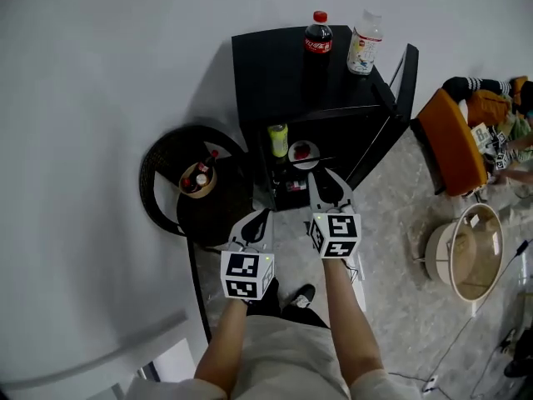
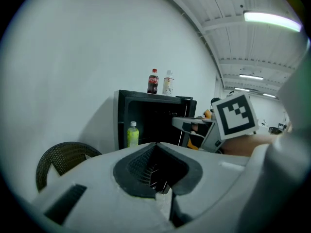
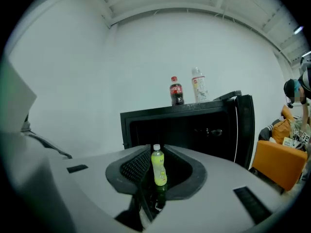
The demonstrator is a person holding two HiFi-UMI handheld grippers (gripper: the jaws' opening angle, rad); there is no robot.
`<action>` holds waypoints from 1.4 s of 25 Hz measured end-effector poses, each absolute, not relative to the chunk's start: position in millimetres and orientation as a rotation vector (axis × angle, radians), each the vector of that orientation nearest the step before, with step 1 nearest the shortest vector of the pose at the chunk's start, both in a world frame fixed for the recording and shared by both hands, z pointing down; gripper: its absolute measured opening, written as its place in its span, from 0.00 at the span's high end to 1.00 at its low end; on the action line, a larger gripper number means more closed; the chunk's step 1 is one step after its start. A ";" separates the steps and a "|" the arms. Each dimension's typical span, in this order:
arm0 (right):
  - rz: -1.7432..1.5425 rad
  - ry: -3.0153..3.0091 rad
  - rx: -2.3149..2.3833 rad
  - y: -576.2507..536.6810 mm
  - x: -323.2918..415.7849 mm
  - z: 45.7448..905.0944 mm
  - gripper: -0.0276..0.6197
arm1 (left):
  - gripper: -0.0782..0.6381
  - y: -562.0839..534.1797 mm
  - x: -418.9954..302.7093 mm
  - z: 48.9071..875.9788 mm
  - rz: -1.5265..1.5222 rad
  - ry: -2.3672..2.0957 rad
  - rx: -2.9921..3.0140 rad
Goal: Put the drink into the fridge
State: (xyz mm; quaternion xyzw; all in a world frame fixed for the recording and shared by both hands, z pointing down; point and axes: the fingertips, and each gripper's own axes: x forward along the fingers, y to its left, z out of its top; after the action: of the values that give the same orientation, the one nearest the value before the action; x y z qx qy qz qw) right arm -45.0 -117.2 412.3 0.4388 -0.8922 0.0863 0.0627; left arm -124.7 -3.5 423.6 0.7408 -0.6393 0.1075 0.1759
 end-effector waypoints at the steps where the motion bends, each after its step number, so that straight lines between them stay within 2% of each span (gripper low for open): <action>1: 0.262 -2.699 1.328 -113.5 -42.8 406.9 0.83 | 0.88 -2.9 -122.1 420.1 0.306 -1.819 2.098; 14: 0.492 -2.703 1.446 -65.7 3.4 385.0 0.94 | 0.88 -6.2 -89.6 387.7 0.236 -1.864 2.046; 19: 0.636 -2.685 1.406 -49.9 23.3 408.3 0.95 | 0.88 12.0 -74.9 382.1 0.345 -1.821 2.132; 35: 0.538 -2.700 1.347 -53.2 33.3 392.8 0.95 | 0.88 11.9 -77.1 371.2 0.339 -1.862 2.063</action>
State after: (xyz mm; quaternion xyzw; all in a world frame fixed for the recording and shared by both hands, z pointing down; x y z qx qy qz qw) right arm 33.3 -53.2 392.8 0.4391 -0.8803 0.1755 0.0382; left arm -77.1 11.9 371.2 0.7260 -0.6555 0.1195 0.1701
